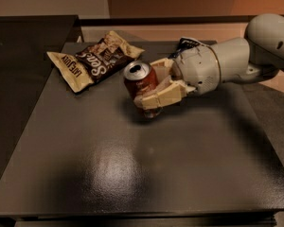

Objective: Place coke can upright

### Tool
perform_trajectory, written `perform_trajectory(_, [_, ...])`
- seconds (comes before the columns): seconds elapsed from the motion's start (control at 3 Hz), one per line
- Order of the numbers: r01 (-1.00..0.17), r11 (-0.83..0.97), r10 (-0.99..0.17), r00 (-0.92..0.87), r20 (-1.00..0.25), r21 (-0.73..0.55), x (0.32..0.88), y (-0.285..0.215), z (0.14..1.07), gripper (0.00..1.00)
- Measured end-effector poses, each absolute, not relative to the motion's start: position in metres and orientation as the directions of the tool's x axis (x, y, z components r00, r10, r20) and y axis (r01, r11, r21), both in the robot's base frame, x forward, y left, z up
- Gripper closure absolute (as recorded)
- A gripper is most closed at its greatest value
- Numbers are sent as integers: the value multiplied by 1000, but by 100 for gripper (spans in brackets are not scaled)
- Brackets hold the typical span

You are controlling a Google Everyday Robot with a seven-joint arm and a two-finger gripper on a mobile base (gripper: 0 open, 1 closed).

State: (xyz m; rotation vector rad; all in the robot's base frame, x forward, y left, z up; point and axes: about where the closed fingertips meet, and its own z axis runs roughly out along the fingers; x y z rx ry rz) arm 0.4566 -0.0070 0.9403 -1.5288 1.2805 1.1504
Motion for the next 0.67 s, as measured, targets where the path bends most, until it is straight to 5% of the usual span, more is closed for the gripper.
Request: perform_trajectory(0.67, [-989, -148, -195, 47, -980, -18, 458, -16, 912, 100])
